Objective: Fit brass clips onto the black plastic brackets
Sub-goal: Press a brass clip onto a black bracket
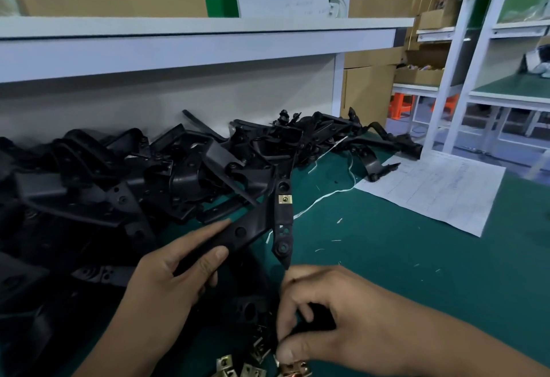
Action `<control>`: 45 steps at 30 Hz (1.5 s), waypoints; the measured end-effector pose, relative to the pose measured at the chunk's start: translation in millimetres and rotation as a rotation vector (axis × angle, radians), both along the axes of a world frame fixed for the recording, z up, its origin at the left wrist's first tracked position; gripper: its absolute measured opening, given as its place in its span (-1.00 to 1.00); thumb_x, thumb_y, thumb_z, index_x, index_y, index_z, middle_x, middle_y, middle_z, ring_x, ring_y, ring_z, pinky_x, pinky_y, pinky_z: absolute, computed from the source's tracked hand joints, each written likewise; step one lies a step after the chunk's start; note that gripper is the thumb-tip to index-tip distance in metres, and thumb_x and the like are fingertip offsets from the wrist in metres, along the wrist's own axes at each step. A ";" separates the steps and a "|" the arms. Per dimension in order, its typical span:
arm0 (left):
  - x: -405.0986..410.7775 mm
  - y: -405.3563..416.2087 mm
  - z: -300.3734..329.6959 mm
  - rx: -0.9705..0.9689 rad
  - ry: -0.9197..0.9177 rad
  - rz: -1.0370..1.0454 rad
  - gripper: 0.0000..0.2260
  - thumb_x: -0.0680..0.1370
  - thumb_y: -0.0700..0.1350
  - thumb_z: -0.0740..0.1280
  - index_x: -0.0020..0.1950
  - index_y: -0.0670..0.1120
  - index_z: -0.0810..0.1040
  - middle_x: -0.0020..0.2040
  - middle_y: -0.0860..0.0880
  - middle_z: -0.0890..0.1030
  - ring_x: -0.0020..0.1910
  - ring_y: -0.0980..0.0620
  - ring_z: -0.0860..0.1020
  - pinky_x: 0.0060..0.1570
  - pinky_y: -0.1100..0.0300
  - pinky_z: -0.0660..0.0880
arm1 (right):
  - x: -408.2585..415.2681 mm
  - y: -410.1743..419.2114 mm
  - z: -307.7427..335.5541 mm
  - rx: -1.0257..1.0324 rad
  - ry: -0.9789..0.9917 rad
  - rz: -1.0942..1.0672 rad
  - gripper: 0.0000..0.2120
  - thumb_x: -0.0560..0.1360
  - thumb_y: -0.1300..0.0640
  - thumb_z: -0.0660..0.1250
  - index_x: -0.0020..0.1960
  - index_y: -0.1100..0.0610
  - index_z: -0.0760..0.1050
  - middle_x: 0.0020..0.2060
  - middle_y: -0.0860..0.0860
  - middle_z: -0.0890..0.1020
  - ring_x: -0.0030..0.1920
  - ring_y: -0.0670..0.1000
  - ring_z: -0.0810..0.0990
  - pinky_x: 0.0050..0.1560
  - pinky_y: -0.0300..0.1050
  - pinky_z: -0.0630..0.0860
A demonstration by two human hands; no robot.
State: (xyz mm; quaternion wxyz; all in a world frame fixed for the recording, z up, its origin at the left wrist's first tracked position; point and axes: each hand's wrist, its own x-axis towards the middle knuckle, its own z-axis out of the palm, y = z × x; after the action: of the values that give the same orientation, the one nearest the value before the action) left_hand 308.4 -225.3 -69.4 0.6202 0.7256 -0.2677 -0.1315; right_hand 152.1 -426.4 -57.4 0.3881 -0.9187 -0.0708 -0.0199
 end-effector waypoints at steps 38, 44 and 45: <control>7.8 3.8 -15.7 -0.031 -0.130 -0.019 -0.67 0.46 0.16 0.43 0.22 0.35 0.65 0.00 -0.02 0.71 -0.25 0.08 0.57 -0.28 0.26 0.53 | 18.0 -18.2 -16.2 1.121 -0.149 -0.302 -0.72 0.42 0.21 0.53 0.12 0.25 0.69 -0.07 0.29 0.71 -0.07 0.19 0.76 -0.03 0.00 0.70; 6.3 3.5 -15.5 -0.047 -0.140 -0.026 -0.69 0.48 0.10 0.43 0.21 0.34 0.66 0.17 0.19 0.69 -0.21 0.16 0.62 -0.26 0.40 0.52 | 16.6 -16.0 -13.0 1.142 -0.146 -0.295 -0.73 0.41 0.18 0.55 0.09 0.25 0.71 -0.01 0.32 0.72 -0.04 0.17 0.76 -0.01 -0.04 0.69; 6.5 3.6 -15.7 -0.043 -0.144 -0.025 -0.68 0.48 0.11 0.43 0.22 0.34 0.66 0.18 0.20 0.69 -0.19 0.16 0.63 -0.25 0.40 0.52 | 16.5 -15.5 -12.6 1.138 -0.146 -0.296 -0.73 0.41 0.18 0.56 0.08 0.25 0.71 -0.01 0.32 0.72 -0.04 0.17 0.77 -0.02 -0.04 0.69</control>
State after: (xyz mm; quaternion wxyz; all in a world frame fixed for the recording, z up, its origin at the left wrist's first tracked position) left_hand 314.9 -221.7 -85.1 0.6130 0.7165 -0.3231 -0.0809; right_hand 168.6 -441.9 -70.0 0.8069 -0.5626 0.0536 -0.1717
